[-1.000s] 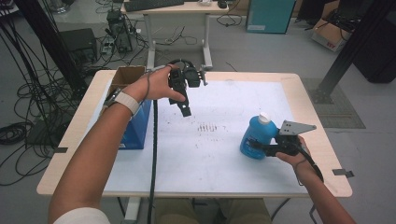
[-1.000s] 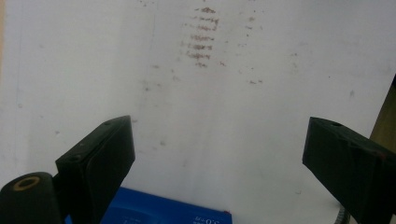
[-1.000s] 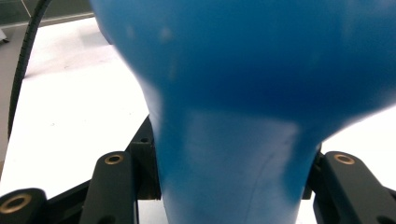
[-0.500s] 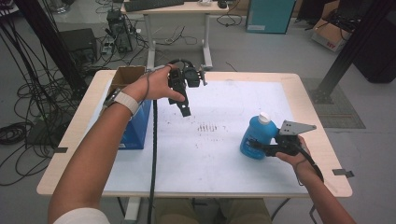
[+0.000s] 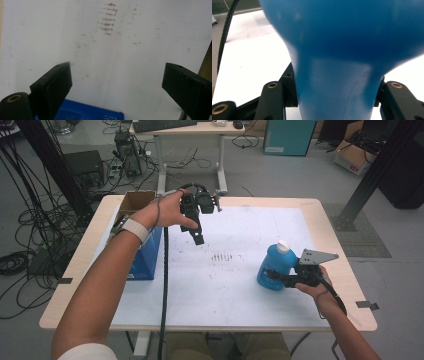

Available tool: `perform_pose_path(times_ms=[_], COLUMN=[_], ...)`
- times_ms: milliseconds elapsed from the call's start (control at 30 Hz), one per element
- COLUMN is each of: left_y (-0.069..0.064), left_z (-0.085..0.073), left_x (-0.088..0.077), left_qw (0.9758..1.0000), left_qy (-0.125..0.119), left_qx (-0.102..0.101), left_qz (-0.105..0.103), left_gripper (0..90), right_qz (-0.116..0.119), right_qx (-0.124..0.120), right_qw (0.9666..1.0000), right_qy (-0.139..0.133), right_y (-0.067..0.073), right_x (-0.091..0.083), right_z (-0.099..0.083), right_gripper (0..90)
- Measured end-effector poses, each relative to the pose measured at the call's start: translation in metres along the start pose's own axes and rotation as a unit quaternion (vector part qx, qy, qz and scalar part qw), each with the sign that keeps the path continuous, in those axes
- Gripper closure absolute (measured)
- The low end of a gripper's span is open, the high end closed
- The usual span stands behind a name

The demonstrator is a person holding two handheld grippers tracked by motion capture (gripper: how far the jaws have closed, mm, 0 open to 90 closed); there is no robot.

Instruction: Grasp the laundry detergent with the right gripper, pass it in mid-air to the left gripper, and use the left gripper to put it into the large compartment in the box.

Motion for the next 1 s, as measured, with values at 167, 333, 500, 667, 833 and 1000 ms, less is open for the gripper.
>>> perform_pose_path(times_ms=[167,333,500,667,833,1000], left_y=[0.0001,-0.0005,0.0000,0.0000,-0.0005,-0.0003], left_z=[0.0001,-0.0002,0.0003,0.0004,0.0000,-0.0005], left_x=[0.0003,-0.0003,0.0001,0.0000,-0.0002,-0.0003], left_qw=[1.0000,1.0000,1.0000,1.0000,1.0000,1.0000], left_qy=[-0.003,-0.002,-0.003,-0.003,-0.003,-0.003], left_qx=[-0.002,-0.003,-0.002,-0.002,-0.003,-0.004], left_qz=[0.005,0.002,0.004,0.003,0.002,0.003], left_gripper=[9.6,9.6,9.6,9.6,9.6,9.6], right_qz=[0.000,0.000,0.000,0.000,0.001,0.001], right_qx=[-0.001,0.001,0.000,0.001,0.001,0.001], right_qw=[1.0000,1.0000,1.0000,1.0000,1.0000,1.0000], right_qy=[-0.001,-0.001,-0.003,-0.002,-0.002,-0.002], right_y=[-0.0001,-0.0001,-0.0001,0.0001,0.0000,0.0000], right_x=[0.0001,0.0002,0.0003,0.0001,0.0002,0.0002], right_z=[0.0000,0.0001,0.0001,-0.0001,0.0000,-0.0001], right_gripper=[44.1,44.1,44.0,44.0,44.0,44.0])
Point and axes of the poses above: each handheld gripper's, and its own axes: x roughly forward along the jaws, z roughly out of its top, y roughly to its left, the point moved 9 cm from there along x, roughly forward along the jaws, and after that the axes turned 3 degrees about x, right-handed, at the moved point
